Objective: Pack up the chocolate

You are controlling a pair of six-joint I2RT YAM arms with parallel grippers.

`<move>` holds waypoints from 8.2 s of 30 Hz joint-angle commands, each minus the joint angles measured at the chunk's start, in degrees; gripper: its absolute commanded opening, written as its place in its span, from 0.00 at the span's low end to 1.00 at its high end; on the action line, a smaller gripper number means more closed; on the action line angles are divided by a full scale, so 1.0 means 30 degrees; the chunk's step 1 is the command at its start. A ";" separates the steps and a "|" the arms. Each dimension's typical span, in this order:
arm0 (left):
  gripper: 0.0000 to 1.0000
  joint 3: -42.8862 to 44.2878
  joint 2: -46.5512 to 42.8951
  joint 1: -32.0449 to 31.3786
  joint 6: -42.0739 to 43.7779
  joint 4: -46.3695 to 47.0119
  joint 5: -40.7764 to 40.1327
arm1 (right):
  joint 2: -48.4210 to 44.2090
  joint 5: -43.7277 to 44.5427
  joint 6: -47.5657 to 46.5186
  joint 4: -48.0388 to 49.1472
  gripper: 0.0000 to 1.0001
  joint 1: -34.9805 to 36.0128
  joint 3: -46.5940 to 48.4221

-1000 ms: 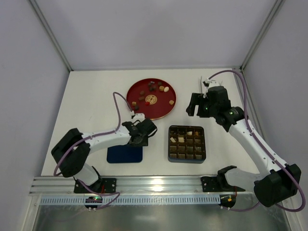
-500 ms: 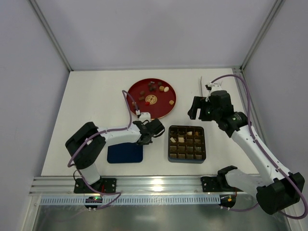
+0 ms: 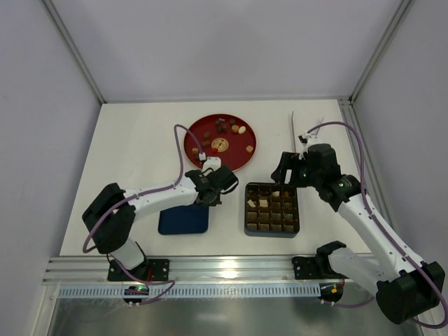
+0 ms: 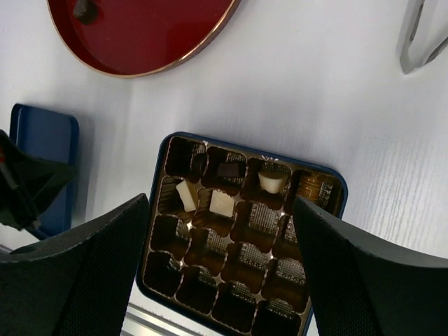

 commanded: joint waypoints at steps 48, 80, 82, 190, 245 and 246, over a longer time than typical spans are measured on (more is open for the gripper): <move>0.00 0.5691 -0.0695 0.0750 -0.0145 -0.1252 0.3869 | 0.4919 0.5480 1.0015 1.9979 0.63 1.3016 -0.7397; 0.43 0.4461 -0.2450 0.1481 0.0000 0.0798 0.5480 | 0.6595 0.6887 1.0395 2.0571 0.04 1.3545 -0.6547; 0.56 0.4489 -0.2745 0.1687 0.0468 0.0857 0.5539 | 0.6125 0.6974 1.0513 2.0042 0.04 1.3544 -0.6459; 0.00 0.0972 -0.0079 -0.9680 3.7515 2.4304 -0.8407 | -0.1231 -0.9698 0.7409 -0.0878 0.77 -0.5352 0.3969; 0.00 -0.6024 -0.9309 0.3094 -0.7789 2.2179 1.2746 | -0.0967 0.0494 0.5908 0.1112 0.16 -0.9429 -0.6631; 0.00 -0.6434 -0.9309 0.3094 -0.8053 2.2911 1.2630 | -0.0997 0.0674 0.6146 0.1201 0.16 -0.8496 -0.6780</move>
